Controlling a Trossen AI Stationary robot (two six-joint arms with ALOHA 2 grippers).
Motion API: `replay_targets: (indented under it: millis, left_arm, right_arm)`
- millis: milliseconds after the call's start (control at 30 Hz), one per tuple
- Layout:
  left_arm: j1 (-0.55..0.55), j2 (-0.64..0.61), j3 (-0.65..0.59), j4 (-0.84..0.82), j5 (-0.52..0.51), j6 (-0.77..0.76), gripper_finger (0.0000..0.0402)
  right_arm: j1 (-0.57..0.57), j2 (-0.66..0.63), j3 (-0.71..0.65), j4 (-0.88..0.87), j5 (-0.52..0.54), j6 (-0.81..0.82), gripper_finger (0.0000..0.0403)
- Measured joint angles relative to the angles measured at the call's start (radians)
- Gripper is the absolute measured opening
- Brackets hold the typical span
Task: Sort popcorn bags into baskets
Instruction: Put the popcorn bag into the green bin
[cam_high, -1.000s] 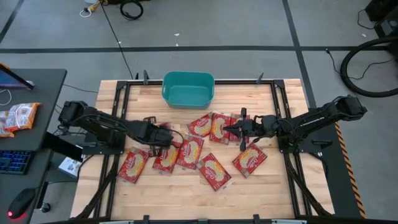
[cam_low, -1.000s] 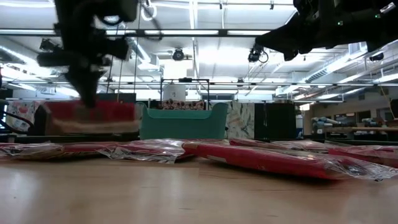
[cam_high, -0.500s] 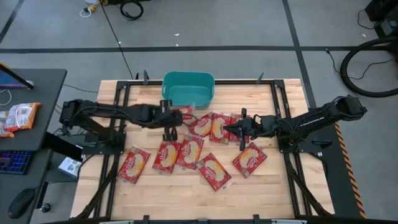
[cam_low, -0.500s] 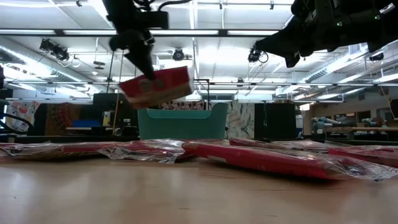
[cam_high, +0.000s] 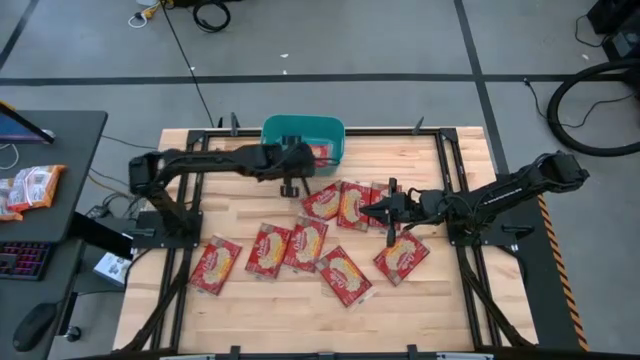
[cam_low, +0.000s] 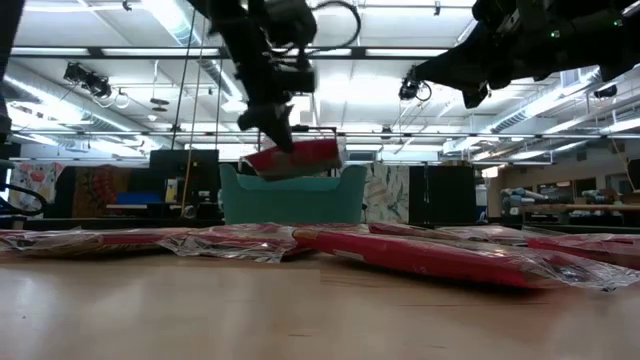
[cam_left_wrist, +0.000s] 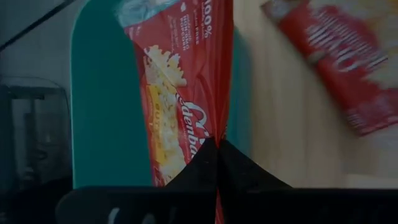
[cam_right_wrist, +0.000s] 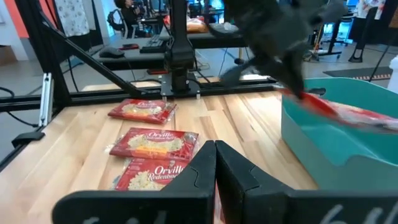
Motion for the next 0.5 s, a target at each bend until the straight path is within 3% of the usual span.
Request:
replay_targets:
  millis: [300, 500]
  left_arm:
    - [0.129, 0.159, 0.059, 0.035, -0.023, 0.183, 0.0003]
    - [0.148, 0.185, 0.059, 0.045, -0.039, 0.179, 0.0083]
  right_arm:
    - [0.019, 0.000, 0.000, -0.003, 0.001, 0.000, 0.0013]
    - [0.039, 0.000, 0.000, -0.005, 0.002, 0.000, 0.0013]
